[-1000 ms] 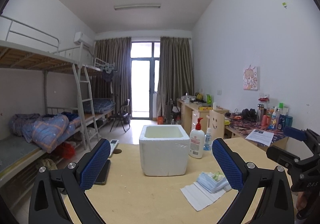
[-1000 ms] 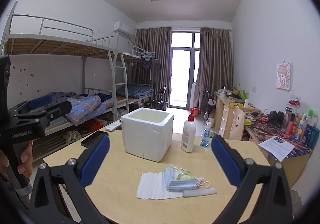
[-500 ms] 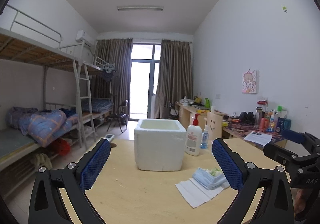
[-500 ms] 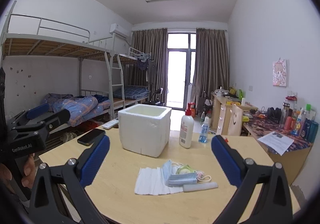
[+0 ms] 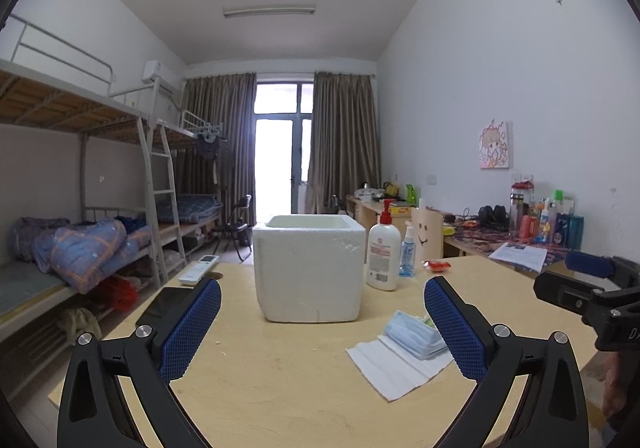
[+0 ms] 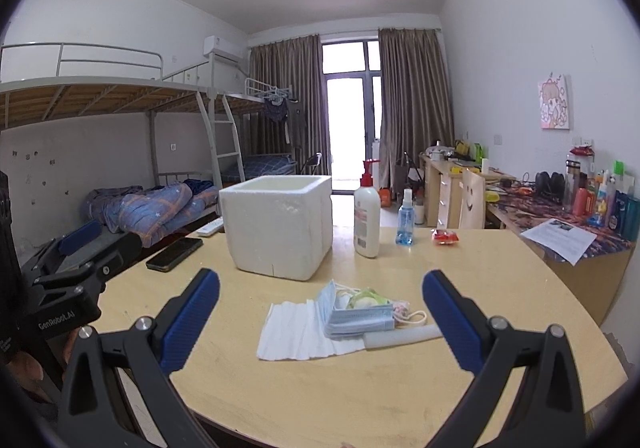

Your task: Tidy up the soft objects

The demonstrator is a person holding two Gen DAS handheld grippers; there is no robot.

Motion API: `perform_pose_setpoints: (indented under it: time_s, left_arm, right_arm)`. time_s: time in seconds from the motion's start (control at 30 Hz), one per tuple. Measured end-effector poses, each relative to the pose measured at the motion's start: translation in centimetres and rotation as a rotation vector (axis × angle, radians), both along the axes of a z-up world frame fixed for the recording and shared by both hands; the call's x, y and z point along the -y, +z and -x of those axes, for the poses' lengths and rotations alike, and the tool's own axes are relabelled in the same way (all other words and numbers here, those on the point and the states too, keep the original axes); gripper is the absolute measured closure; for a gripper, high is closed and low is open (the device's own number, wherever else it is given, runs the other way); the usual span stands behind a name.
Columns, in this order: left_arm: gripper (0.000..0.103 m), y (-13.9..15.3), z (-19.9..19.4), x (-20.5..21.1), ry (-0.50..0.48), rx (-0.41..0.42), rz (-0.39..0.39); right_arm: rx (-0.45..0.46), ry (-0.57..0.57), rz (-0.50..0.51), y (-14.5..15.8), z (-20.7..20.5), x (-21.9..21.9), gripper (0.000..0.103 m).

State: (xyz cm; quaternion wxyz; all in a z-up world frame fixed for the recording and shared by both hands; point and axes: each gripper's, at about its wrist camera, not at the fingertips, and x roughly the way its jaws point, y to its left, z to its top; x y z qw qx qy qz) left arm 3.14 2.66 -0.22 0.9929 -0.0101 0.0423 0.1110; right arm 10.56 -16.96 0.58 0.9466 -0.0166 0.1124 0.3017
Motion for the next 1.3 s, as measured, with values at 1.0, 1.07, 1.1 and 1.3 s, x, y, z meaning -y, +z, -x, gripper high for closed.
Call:
perform_pose_setpoints:
  time_s: [1.0,1.07,1.1,1.3]
  left_arm:
    - [0.001,-3.2,-6.9,2.7,-0.148,-0.199,0.013]
    - [0.001,-3.5,-7.5,3.3,-0.169,-0.220,-0.001]
    - [0.001,-3.6,-7.7,3.5,-0.175,-0.230,-0.006]
    - [0.001,-4.4,-9.2,4.4,-0.223,-0.303,-0.021]
  right_arm:
    - [-0.131,-0.093,0.058,-3.8,-4.7,2.7,0.000]
    - [-0.141,-0.099,0.055,-4.0,-5.1,3.0,0.000]
    - [-0.148,-0.102,0.054,-4.2,-5.3,3.1,0.000]
    - [-0.188,-0.105,0.067,-5.2,-6.6,3.3,0.000]
